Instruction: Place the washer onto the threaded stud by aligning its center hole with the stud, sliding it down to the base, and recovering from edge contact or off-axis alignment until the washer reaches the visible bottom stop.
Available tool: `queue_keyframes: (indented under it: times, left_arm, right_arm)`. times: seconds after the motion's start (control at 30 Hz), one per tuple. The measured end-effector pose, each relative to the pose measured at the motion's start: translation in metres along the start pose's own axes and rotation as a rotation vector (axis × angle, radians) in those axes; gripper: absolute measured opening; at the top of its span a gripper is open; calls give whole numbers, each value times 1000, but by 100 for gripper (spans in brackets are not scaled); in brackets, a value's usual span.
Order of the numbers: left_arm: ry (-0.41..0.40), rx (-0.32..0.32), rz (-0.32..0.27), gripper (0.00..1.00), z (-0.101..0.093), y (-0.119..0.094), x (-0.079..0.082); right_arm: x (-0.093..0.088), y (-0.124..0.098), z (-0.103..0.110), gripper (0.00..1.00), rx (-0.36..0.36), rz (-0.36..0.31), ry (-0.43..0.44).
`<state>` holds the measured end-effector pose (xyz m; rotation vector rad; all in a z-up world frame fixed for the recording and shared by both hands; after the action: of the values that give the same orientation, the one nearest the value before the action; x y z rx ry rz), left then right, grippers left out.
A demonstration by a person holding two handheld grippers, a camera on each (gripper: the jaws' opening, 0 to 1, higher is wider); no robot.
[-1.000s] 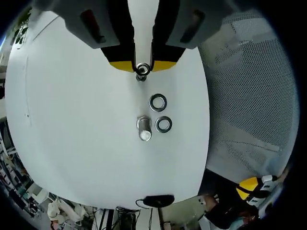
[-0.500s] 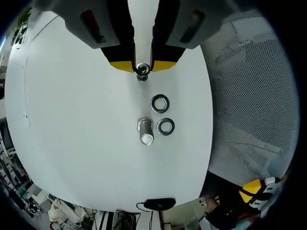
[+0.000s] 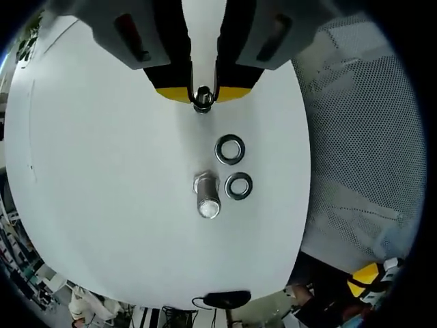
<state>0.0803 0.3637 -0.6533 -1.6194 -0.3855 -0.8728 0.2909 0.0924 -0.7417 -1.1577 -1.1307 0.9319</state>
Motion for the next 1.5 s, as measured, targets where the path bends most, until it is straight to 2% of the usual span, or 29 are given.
queue_keyframes:
  times: [0.4, 0.6, 0.77, 1.23, 1.5]
  left_arm:
    - [-2, 5, 1, 0, 0, 0, 0]
    - [-3, 7, 1, 0, 0, 0, 0]
    - [-3, 8, 2, 0, 0, 0, 0]
    - [0, 8, 6, 0, 0, 0, 0]
    - [-1, 9, 4, 0, 1, 0, 0]
  right_arm:
    - [-1, 13, 0, 14, -15, 4, 0]
    - [-3, 16, -1, 15, -15, 8, -30]
    - [-5, 15, -2, 25, -18, -20, 0]
    - [-35, 6, -15, 25, -47, -11, 42]
    - [-49, 5, -29, 25, -84, -19, 121]
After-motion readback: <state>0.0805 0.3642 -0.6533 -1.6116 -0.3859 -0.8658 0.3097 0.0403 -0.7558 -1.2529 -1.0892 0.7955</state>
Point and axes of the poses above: the point that each gripper's makers call its tool centre point, and the gripper's own axes: y roughly forward along the fingers, z roughly to its left, x roughly out of its top, the point moved 10 cm from there along -y, roughly backward along the fingers, and after that the axes turned 1 degree about z, right-handed, at the moved point
